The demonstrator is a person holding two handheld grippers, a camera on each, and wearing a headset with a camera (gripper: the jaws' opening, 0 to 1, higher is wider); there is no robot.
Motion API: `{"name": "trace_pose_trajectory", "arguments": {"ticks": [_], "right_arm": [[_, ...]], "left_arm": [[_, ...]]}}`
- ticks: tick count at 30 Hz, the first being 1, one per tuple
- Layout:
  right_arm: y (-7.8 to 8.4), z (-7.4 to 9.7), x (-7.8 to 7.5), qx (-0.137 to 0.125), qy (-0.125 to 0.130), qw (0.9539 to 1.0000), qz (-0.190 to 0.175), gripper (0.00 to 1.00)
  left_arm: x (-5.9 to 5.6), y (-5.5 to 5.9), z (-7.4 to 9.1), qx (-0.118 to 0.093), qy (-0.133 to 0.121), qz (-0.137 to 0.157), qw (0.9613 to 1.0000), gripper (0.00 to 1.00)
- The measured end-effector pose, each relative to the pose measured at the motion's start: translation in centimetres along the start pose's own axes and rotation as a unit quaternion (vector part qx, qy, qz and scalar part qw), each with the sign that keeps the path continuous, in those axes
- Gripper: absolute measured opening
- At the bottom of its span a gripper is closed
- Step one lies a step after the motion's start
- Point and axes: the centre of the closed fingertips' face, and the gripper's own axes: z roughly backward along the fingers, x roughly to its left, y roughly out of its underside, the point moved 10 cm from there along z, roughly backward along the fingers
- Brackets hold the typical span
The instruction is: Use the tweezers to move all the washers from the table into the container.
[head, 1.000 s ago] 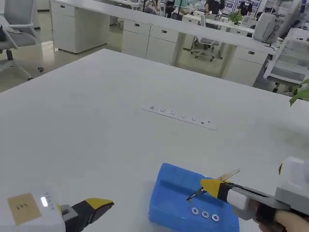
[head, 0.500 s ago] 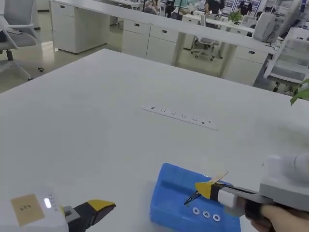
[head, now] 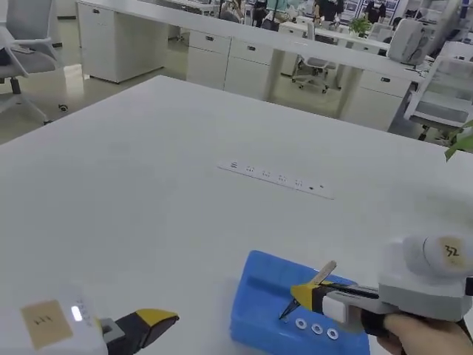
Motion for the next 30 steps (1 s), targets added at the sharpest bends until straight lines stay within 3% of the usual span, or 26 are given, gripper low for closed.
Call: {"name": "trace_pose_trajectory", "arguments": {"ticks": [5,13,23,30], "right_arm": [[-0.1,-0.1,0.4,0.006,0.000,0.9990,0.045,0.04],[-0.4,0.5,1.0,-0.001,-0.004,0.9965,0.084,0.04],[-1.2,3.4,3.5,-0.031,-0.018,0.9892,0.142,0.04],[-0.7,5.6,5.7,-0.038,-0.039,0.9858,0.159,0.04]], "left_arm": [[-0.1,0.0,0.0,0.001,0.002,0.000,1.0000,0.63],[-0.2,0.0,-0.1,0.007,0.007,-0.004,0.9999,0.63],[-0.5,0.1,-0.2,0.013,0.015,-0.007,0.9998,0.63],[-0.6,0.2,-0.3,0.020,0.020,-0.009,0.9996,0.63]]}}
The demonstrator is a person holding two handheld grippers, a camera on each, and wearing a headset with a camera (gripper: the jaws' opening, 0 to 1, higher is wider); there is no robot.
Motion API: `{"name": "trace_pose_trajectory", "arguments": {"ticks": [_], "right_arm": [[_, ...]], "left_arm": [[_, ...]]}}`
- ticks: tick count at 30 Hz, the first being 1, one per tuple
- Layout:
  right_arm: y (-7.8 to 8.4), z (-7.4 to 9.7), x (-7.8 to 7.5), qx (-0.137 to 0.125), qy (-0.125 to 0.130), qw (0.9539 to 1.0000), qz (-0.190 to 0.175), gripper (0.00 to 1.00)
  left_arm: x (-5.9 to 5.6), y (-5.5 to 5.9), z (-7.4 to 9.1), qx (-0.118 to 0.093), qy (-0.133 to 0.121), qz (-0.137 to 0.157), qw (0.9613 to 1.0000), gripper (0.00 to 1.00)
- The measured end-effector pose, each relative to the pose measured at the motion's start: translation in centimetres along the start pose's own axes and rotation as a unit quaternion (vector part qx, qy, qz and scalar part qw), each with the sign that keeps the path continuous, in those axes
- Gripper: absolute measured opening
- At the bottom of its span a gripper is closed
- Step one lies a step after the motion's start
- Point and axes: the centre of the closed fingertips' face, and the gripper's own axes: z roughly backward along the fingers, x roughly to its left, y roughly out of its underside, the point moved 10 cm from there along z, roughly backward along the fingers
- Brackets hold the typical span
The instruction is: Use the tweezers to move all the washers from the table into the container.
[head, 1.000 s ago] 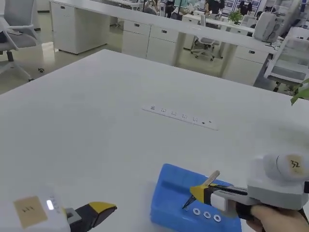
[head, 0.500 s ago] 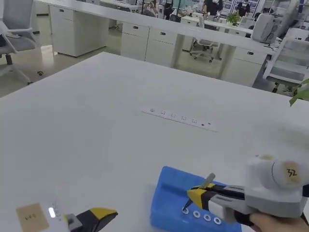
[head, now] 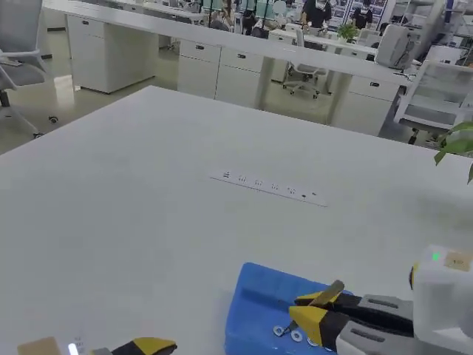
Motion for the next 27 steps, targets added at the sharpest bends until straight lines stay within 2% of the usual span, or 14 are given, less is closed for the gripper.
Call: {"name": "trace_pose_trajectory", "arguments": {"ticks": [5,8,14,17,22,27], "right_arm": [[0.6,1.4,1.2,-0.003,-0.012,0.9997,-0.020,0.04],[1.4,1.9,1.7,0.010,-0.016,0.9995,-0.027,0.04],[3.2,1.7,2.6,0.023,-0.033,0.9977,-0.055,0.04],[4.0,1.2,3.3,0.041,-0.044,0.9965,-0.059,0.04],[5.3,0.8,3.6,0.070,-0.042,0.9928,-0.087,0.04],[5.8,0.8,4.0,0.075,-0.046,0.9920,-0.091,0.04]], "left_arm": [[0.0,0.0,0.0,0.003,0.002,-0.003,1.0000,0.63],[-0.1,0.0,0.0,0.003,0.001,-0.004,1.0000,0.63],[-0.1,-0.2,0.1,-0.001,-0.005,-0.012,0.9999,0.63],[0.0,-0.2,0.2,-0.003,-0.008,-0.008,0.9999,0.63],[0.2,-0.2,0.3,-0.008,-0.014,-0.005,0.9999,0.63],[0.2,-0.2,0.3,-0.010,-0.015,-0.002,0.9998,0.63]]}}
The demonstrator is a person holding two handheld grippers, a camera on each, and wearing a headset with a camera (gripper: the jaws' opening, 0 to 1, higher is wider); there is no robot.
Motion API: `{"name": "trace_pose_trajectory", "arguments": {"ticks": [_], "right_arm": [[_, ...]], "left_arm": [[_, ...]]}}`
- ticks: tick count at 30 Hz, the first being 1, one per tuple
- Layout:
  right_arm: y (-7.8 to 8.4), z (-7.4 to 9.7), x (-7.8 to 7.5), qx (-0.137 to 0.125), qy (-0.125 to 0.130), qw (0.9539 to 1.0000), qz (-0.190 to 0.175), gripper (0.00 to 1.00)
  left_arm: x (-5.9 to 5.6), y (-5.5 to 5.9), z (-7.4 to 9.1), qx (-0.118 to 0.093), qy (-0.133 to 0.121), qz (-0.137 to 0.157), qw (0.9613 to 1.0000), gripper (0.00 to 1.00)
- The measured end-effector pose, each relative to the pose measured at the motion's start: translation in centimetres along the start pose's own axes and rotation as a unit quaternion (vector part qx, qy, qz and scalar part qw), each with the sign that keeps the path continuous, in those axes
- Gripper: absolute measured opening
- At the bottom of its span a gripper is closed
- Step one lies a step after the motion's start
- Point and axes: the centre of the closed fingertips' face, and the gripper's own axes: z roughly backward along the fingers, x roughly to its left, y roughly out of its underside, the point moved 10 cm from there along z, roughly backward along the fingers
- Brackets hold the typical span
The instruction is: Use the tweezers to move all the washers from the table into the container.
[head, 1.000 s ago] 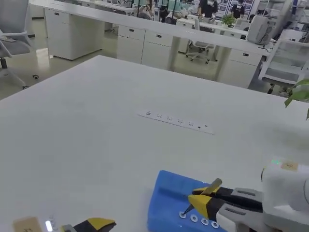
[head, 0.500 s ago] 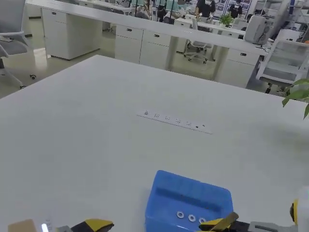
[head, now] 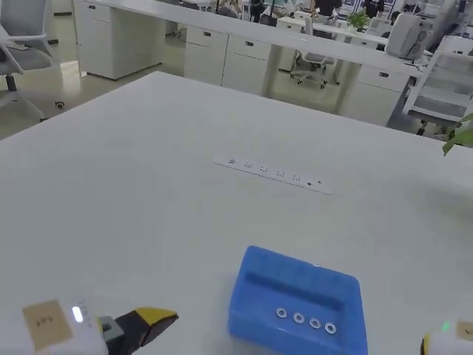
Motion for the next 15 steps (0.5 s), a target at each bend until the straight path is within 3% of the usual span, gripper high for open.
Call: {"name": "trace_pose_trajectory", "arguments": {"ticks": [15], "right_arm": [[0.44,-0.04,0.28,0.009,-0.001,1.0000,0.001,0.04]], "left_arm": [[0.00,0.02,-0.07,0.000,0.003,0.001,1.0000,0.62]]}}
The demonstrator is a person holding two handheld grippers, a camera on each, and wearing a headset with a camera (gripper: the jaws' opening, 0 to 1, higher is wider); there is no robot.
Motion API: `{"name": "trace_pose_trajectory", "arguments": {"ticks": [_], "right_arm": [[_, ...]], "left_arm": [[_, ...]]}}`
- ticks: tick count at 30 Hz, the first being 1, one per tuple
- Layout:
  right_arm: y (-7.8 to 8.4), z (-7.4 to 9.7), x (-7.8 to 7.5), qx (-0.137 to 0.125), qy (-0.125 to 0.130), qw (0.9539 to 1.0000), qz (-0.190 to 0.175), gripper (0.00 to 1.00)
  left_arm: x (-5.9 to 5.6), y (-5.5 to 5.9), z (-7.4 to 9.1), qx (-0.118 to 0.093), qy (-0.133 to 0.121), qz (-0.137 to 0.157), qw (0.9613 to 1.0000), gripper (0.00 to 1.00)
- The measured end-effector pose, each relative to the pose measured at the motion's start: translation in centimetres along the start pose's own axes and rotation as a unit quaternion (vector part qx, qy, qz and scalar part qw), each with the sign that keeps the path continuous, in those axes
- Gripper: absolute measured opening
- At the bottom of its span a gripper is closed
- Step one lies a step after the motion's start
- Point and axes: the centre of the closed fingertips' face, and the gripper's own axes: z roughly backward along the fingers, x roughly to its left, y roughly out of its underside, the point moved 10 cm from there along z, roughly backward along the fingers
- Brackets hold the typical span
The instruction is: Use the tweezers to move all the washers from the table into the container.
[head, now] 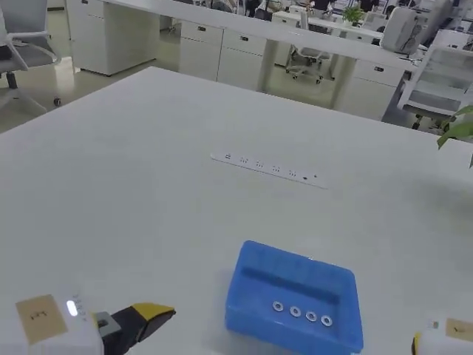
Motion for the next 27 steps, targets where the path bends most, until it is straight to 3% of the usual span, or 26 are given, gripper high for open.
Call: {"name": "trace_pose_trajectory", "arguments": {"ticks": [27], "right_arm": [[0.35,-0.40,0.74,0.008,-0.003,0.9992,0.038,0.04]], "left_arm": [[-0.07,0.13,-0.09,0.005,0.001,-0.001,1.0000,0.62]]}}
